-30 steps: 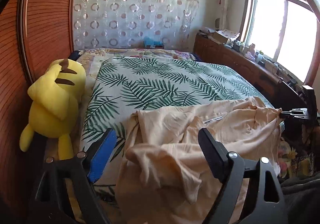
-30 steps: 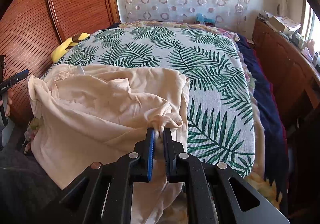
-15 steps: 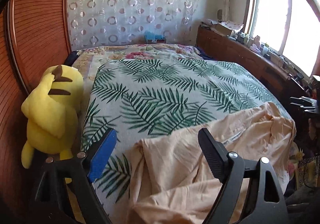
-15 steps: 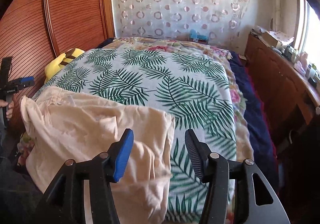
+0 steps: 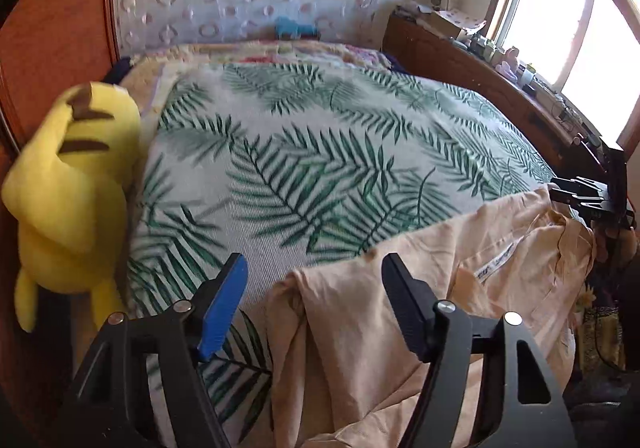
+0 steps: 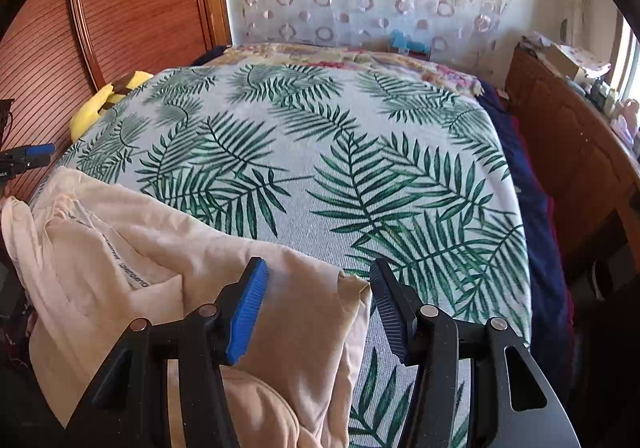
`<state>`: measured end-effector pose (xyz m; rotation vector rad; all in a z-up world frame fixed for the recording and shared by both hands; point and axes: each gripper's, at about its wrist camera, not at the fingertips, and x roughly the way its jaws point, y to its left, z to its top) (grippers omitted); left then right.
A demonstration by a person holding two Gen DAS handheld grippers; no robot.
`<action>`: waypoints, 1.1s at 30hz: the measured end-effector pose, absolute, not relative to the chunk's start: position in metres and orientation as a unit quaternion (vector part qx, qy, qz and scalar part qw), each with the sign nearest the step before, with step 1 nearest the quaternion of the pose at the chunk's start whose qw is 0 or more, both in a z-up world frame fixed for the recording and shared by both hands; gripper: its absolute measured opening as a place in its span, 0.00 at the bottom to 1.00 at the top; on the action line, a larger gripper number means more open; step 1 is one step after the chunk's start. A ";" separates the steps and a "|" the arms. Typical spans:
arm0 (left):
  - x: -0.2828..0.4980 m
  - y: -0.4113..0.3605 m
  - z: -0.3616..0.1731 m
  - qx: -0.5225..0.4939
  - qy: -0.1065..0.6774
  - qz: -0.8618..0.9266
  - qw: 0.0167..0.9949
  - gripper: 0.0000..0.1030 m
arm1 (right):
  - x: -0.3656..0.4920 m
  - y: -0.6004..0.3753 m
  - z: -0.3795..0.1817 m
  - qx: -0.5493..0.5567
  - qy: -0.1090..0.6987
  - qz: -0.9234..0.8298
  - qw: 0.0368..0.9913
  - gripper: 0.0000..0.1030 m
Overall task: Fold small clothes
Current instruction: 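Raise the shirt hem with the left tool while the right tool holds the other hem corner, then carry the held hem over with both tools and lay it onto the collar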
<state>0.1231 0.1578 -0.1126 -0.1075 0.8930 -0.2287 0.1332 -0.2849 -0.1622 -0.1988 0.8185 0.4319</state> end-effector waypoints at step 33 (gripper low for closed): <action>0.041 0.135 -0.042 -0.028 0.336 -0.129 0.933 0.10 | 0.079 -0.321 -0.127 -0.023 0.355 0.246 0.901 0.08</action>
